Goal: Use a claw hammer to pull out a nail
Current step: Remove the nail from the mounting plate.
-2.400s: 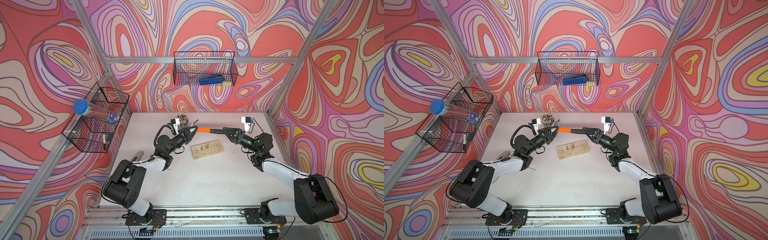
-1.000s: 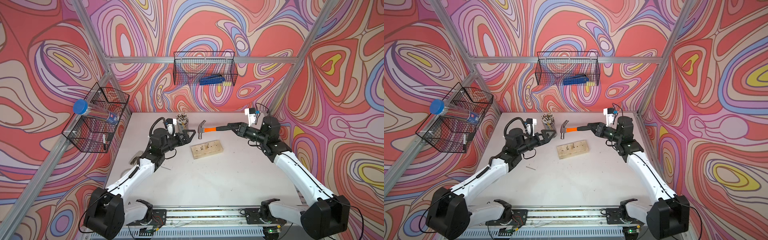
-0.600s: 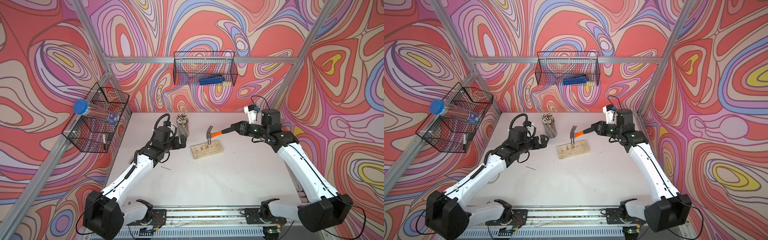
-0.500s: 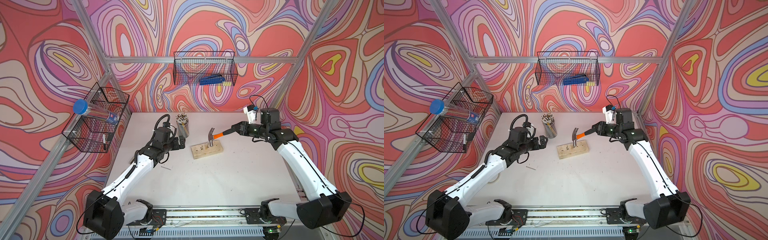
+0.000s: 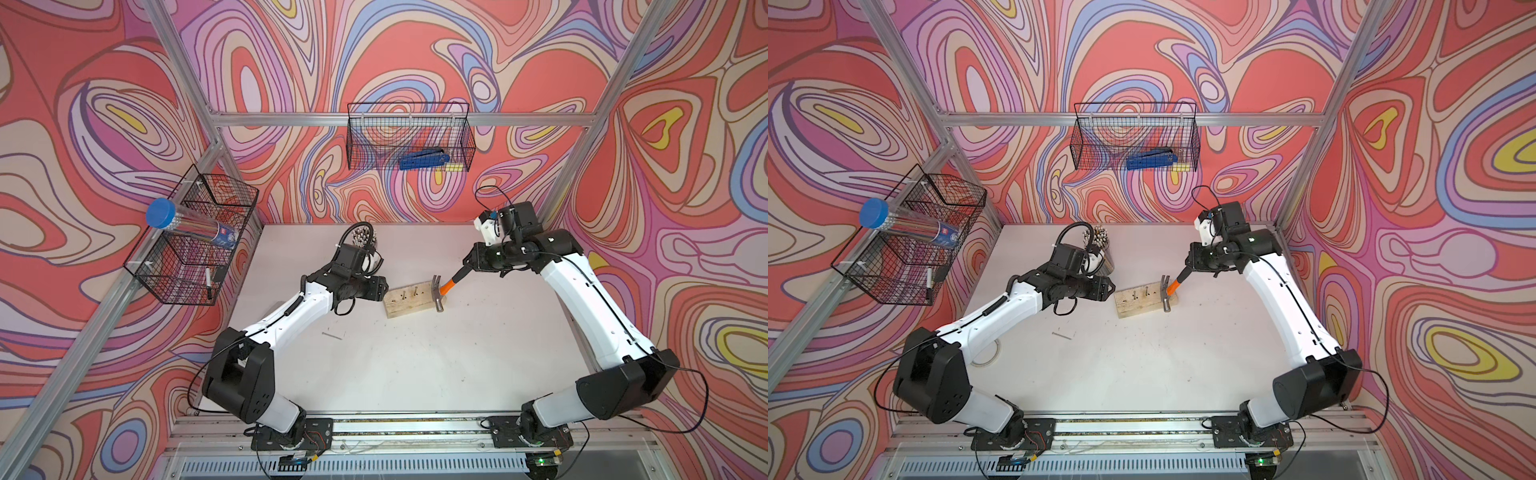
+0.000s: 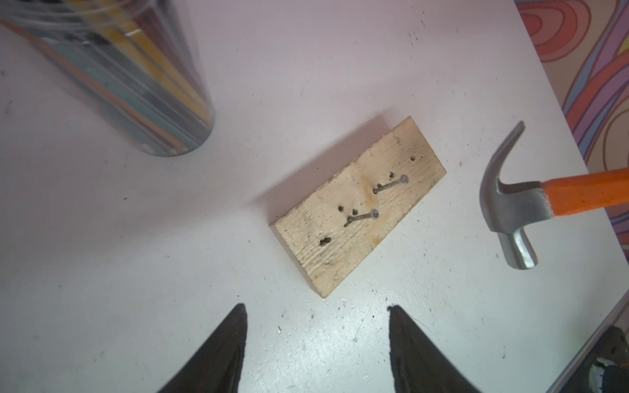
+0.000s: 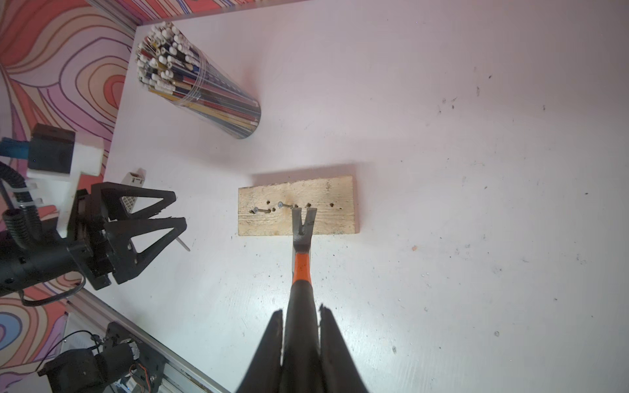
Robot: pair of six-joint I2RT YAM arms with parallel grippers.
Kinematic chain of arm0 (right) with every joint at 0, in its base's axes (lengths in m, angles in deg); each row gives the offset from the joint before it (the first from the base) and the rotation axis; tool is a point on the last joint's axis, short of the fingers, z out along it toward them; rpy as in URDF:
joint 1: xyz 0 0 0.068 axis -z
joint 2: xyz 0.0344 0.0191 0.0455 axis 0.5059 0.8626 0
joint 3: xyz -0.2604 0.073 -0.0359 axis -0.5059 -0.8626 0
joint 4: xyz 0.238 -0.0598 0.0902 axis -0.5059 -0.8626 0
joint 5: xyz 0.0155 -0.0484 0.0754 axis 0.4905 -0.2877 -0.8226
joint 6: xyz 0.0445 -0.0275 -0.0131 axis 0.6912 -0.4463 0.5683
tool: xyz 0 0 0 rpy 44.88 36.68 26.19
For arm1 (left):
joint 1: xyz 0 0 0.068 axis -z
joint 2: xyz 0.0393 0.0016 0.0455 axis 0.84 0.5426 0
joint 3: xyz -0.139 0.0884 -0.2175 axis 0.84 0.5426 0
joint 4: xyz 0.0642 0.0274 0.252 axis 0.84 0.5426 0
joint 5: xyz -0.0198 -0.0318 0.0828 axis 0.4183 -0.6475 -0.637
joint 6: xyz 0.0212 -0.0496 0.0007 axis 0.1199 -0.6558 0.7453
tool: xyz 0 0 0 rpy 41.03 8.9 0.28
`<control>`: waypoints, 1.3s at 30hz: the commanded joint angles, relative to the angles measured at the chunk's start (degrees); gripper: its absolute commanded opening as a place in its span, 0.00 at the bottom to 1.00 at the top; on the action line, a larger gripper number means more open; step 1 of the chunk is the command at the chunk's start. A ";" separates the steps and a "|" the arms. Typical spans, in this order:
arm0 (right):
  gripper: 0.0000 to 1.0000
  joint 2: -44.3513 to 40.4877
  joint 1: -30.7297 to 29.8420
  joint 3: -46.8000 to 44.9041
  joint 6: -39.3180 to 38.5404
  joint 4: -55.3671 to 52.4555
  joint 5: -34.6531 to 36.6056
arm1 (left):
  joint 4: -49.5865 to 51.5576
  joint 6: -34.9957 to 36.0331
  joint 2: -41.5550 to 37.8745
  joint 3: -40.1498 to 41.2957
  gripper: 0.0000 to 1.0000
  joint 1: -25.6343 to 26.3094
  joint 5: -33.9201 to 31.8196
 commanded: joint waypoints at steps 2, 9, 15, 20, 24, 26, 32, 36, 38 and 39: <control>0.00 3.10 -1.99 6.96 -1.61 -4.93 1.30 | 7.03 7.90 5.51 -6.13 0.66 1.22 3.69; 0.00 7.38 -4.63 12.09 -2.09 -8.44 2.59 | 11.07 13.69 13.34 -13.38 0.63 3.56 4.97; 0.00 9.91 -5.15 13.75 -1.54 -9.11 1.82 | 11.80 15.52 17.81 -15.67 0.62 4.61 2.77; 0.00 11.81 -5.76 14.72 -1.46 -9.53 0.84 | 10.71 15.91 20.11 -15.81 0.61 5.45 -0.84; 0.00 13.81 -6.61 16.52 -1.63 -11.06 0.74 | 9.19 16.51 21.00 -14.98 0.61 5.54 -3.70; 0.00 13.94 -6.94 17.38 -1.79 -11.77 0.90 | 8.87 16.67 21.54 -14.96 0.60 5.67 -4.82; 0.00 18.03 -7.50 19.75 -1.54 -12.78 0.96 | 8.49 17.18 22.69 -14.64 0.59 6.32 -4.84; 0.00 20.14 -7.92 22.01 -1.63 -13.63 1.85 | 8.69 17.67 23.40 -13.95 0.59 6.86 -5.29; 0.00 21.18 -8.15 23.31 -1.72 -14.24 2.32 | 8.49 17.47 23.68 -13.58 0.59 6.94 -5.63; 0.00 21.65 -8.25 23.96 -1.85 -14.46 2.32 | 8.40 17.49 23.83 -13.34 0.59 6.92 -5.58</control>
